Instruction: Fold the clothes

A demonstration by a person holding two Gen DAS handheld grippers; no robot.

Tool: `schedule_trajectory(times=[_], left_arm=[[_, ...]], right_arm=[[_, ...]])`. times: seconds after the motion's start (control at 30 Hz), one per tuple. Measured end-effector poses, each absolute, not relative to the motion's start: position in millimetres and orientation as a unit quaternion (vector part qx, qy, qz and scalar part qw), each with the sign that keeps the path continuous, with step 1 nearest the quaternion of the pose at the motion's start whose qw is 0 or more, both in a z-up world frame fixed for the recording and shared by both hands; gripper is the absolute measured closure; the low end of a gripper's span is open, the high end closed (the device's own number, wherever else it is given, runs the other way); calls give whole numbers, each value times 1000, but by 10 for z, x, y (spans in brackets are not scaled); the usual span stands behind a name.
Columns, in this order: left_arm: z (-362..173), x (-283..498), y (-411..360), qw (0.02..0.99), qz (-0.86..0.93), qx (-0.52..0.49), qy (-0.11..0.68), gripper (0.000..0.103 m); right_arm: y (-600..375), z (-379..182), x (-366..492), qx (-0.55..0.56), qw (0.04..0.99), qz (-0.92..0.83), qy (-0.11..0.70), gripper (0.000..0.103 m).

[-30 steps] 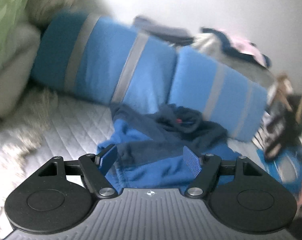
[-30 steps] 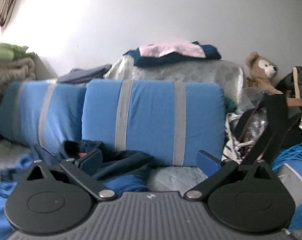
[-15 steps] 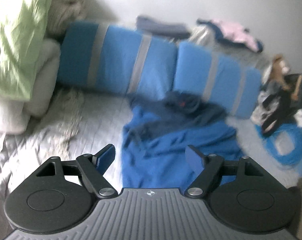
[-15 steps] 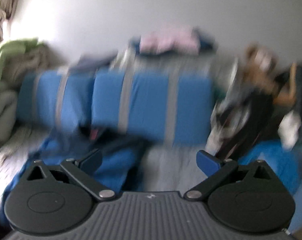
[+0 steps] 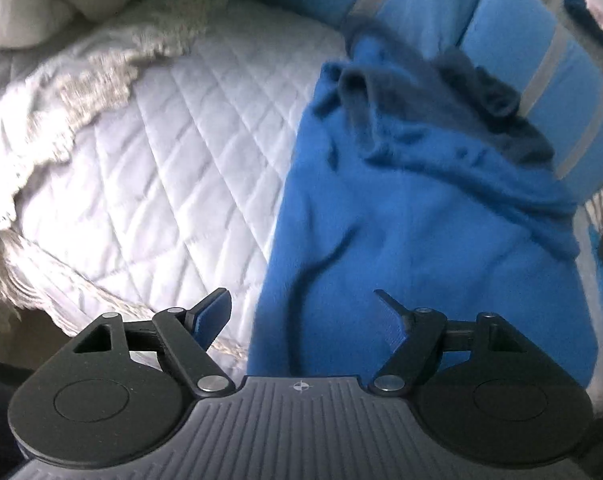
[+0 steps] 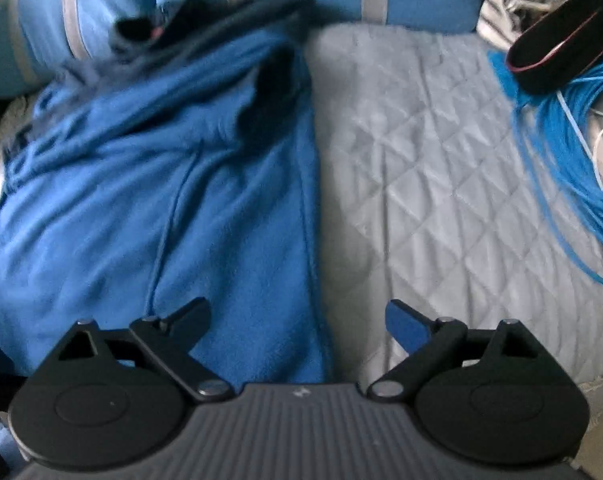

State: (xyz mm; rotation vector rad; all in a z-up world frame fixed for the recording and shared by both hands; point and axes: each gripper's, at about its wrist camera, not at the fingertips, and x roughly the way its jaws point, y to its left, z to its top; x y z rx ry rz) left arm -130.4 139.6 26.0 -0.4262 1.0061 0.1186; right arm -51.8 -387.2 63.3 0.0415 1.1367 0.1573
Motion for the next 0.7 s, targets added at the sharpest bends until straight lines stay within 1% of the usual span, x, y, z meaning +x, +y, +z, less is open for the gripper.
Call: schedule_trajectory(times=[0.07,0.13,0.2,0.23,0.27,0.3,0.33,0.37,0.4,0.43,0.57,0.7], left_arm=[[137,-1308,1422,840,54,-223,491,41],[48,-1304,1447,830,59,-237,501,42],[29,-1306,1428,832,61,-233,501,42],[20,-1307,1418,832,61,-230,501,42],[12,-1309,1409,833,62,-228,500,42],[12,-1317,1390,835,61,-221,499,47],[17,-1312,1367,835,46,-218,502,60],[22,-1304,1345,835,30,-216,506,86],[47,-1302,1359,834,17,-225,504,91],[75,-1301,1378,832,4,-236,502,91],[234,-1331,1462,838,-33,-269,473,93],[520,-1260,1610,859,-62,-286,420,93]], right_arm=[[-3843,535,-453,19,830,76,552,7],[-3814,436,-388,17,820,78,567,10],[-3799,343,-328,18,810,73,582,16],[-3810,300,-313,20,805,67,589,21],[-3818,287,-314,24,802,68,592,23],[-3826,274,-315,28,800,68,596,29],[-3833,266,-318,32,798,69,598,36],[-3834,309,-344,35,800,75,595,56],[-3835,352,-370,37,801,81,592,70],[-3837,394,-396,40,803,87,588,93],[-3845,566,-498,53,809,111,575,94],[-4006,785,-449,114,828,121,535,94]])
